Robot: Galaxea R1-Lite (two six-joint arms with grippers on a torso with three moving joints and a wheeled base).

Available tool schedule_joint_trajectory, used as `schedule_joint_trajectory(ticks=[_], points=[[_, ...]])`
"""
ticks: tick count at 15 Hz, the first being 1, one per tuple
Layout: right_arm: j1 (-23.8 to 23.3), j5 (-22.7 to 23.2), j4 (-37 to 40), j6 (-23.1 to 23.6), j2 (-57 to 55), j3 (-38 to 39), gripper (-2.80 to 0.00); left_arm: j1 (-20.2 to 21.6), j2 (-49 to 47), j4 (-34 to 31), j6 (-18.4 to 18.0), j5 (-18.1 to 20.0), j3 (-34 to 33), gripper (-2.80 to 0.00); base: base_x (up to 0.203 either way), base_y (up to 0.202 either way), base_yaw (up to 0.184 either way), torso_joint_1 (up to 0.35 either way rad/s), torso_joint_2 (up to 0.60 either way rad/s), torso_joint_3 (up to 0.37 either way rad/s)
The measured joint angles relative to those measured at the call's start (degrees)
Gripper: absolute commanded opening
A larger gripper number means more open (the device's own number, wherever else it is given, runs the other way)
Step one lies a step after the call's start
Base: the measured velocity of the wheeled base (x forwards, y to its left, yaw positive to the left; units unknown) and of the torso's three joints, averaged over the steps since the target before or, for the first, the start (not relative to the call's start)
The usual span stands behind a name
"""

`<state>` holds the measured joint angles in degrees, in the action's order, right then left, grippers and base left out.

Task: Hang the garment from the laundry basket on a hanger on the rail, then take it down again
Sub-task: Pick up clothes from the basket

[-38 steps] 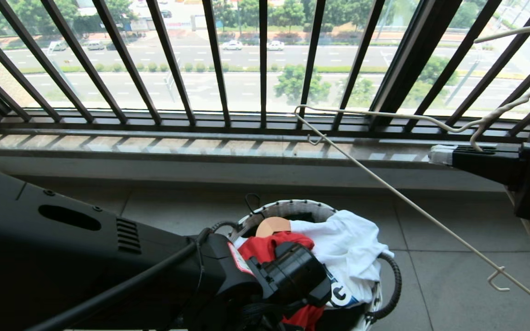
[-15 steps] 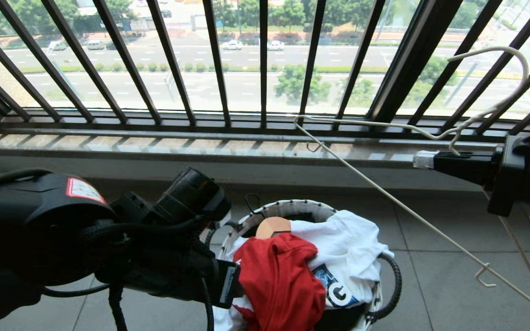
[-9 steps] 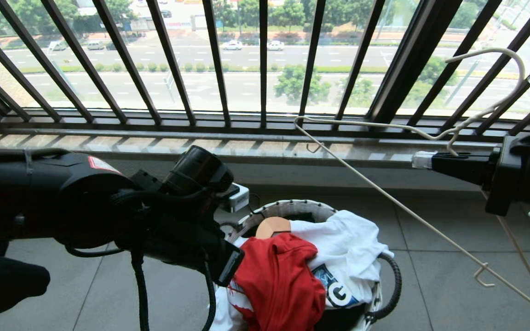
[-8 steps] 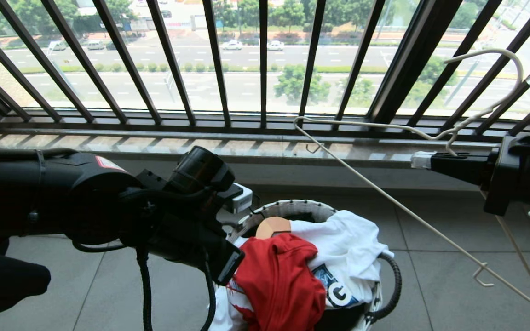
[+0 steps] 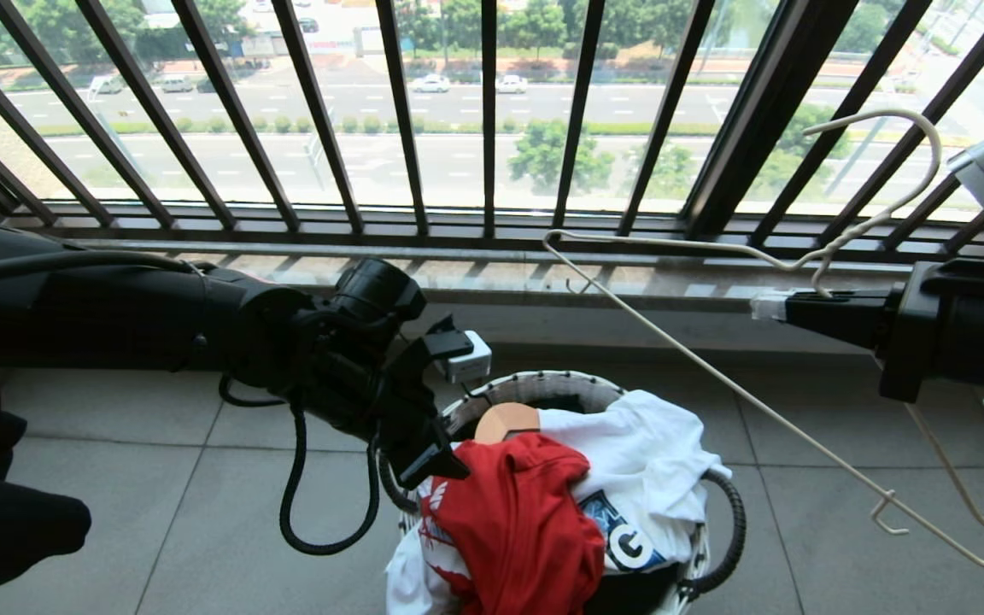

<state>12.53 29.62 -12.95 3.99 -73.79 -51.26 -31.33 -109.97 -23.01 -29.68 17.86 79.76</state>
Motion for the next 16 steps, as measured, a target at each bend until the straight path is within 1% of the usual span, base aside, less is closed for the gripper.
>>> schedule_joint_trajectory(ticks=[3, 4, 5, 9, 16], points=[[0.0, 0.0, 0.02, 0.0, -0.13, 0.02, -2.8, 0.48, -4.9, 5.3, -2.46, -0.19, 3.05, 0.0, 0.0, 0.0, 0.0, 0.0, 0.0, 0.0], [0.0, -0.02, 0.02, 0.02, -0.16, 0.02, -2.8, 0.57, -6.35, 6.34, -3.61, -0.26, 3.9, 0.0, 0.0, 0.0, 0.0, 0.0, 0.0, 0.0], [0.0, -0.05, -0.02, 0.0, -0.16, 0.0, -2.8, 0.6, -7.46, 6.45, -3.86, -0.26, 4.32, 0.0, 0.0, 0.0, 0.0, 0.0, 0.0, 0.0], [0.0, -0.33, -0.06, 0.02, 0.01, -0.09, -2.8, 0.23, -10.93, 6.65, -3.84, -0.52, 7.05, 0.0, 0.0, 0.0, 0.0, 0.0, 0.0, 0.0], [-1.05, -0.46, -0.06, 0.02, 0.59, -0.31, -2.8, -2.31, -12.11, 6.43, -3.21, -0.55, 7.14, 0.0, 0.0, 0.0, 0.0, 0.0, 0.0, 0.0]])
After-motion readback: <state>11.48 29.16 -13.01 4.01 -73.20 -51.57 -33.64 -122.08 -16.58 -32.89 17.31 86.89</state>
